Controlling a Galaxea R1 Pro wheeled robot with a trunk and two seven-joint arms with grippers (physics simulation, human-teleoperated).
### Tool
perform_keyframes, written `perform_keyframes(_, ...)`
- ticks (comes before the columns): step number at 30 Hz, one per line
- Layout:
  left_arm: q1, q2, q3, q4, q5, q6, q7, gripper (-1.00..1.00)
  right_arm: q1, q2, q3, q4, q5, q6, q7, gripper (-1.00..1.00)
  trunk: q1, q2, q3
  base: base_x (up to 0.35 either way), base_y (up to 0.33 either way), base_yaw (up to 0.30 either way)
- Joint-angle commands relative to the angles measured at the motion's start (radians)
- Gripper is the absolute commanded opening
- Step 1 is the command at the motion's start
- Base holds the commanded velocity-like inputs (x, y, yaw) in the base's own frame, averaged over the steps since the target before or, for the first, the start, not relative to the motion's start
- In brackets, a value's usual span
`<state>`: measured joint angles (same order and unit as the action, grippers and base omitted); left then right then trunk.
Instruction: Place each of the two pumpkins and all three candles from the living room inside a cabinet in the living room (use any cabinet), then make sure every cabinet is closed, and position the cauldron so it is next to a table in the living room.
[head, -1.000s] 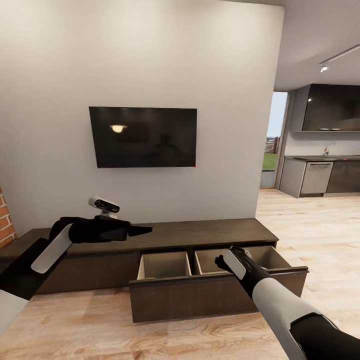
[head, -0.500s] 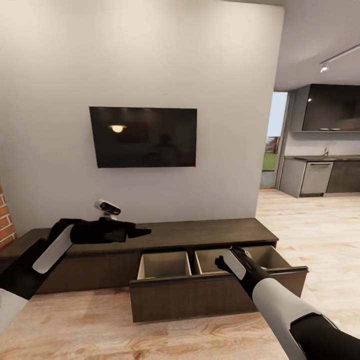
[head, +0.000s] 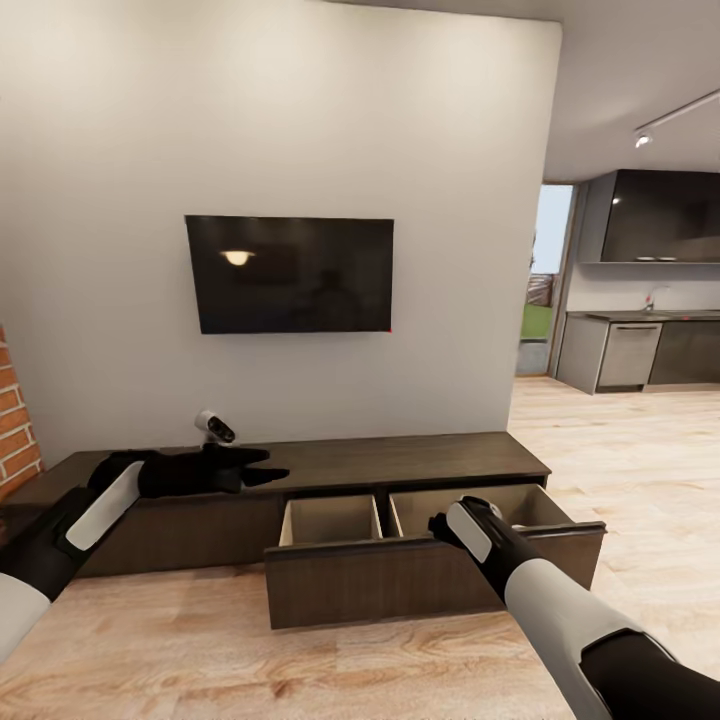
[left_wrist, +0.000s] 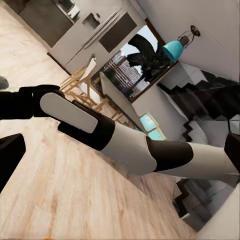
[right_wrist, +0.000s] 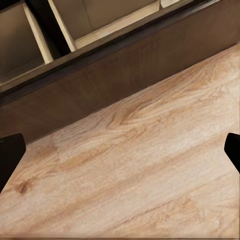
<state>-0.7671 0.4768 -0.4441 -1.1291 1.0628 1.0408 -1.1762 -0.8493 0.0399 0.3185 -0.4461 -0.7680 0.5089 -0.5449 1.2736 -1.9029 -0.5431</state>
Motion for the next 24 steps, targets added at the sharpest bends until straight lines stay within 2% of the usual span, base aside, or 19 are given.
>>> perform_keyframes(1,-0.001,0.009,-0.003,0.015,-0.005,0.006,-0.002,1.00,-0.001,-0.001,0.009,-0.001,-0.008,0.003,-0.008,1.00,0.000,-0.001,-0.001,-0.038,0.004,0.000)
perform_keyframes(4,-0.001,0.016,-0.002,0.029,-0.027,0.006,-0.002,1.00,0.000,0.000,0.016,-0.001,-0.008,0.003,-0.008,1.00,0.000,-0.001,-0.001,-0.025,0.003,0.000)
perform_keyframes(10,-0.001,0.023,-0.002,0.066,-0.103,0.006,-0.001,1.00,0.001,0.001,0.025,-0.001,-0.008,-0.003,-0.007,1.00,0.000,-0.001,-0.001,-0.007,0.001,0.000)
perform_keyframes(11,-0.001,0.024,-0.002,0.083,-0.127,0.006,-0.001,1.00,0.003,0.001,0.029,-0.002,-0.008,-0.004,-0.002,1.00,0.000,-0.001,-0.001,-0.002,0.000,0.000)
perform_keyframes(12,-0.001,0.024,-0.002,0.083,-0.127,0.006,-0.001,1.00,0.003,0.001,0.029,-0.002,-0.008,-0.004,-0.002,1.00,0.000,-0.001,-0.001,-0.002,0.000,0.000)
perform_keyframes(13,-0.001,0.024,-0.002,0.098,-0.155,0.006,-0.001,1.00,0.007,0.001,0.036,-0.002,-0.008,-0.006,0.011,1.00,0.000,-0.001,-0.001,-0.001,0.000,0.000)
perform_keyframes(16,0.001,0.025,-0.002,0.118,-0.200,0.006,-0.001,1.00,0.013,0.000,0.045,-0.001,-0.007,-0.011,0.038,1.00,0.000,-0.001,-0.001,0.000,0.000,0.000)
perform_keyframes(18,0.018,0.024,-0.002,0.159,-0.255,-0.013,0.001,1.00,0.020,-0.001,0.052,0.003,-0.007,-0.026,0.068,1.00,0.000,-0.001,-0.001,0.000,0.000,0.000)
perform_keyframes(21,0.029,0.024,-0.001,0.198,-0.297,-0.045,0.016,1.00,0.034,-0.001,0.055,0.005,-0.007,-0.039,0.080,1.00,0.000,-0.001,-0.001,0.000,0.000,0.000)
perform_keyframes(22,0.034,0.024,-0.001,0.232,-0.323,-0.075,0.042,1.00,0.044,-0.001,0.056,0.005,-0.007,-0.051,0.085,1.00,0.000,-0.001,-0.001,0.000,0.000,0.000)
perform_keyframes(24,0.037,0.024,-0.002,0.277,-0.341,-0.110,0.077,1.00,0.052,-0.001,0.057,0.007,-0.007,-0.063,0.088,1.00,0.000,-0.001,-0.001,0.000,0.000,0.000)
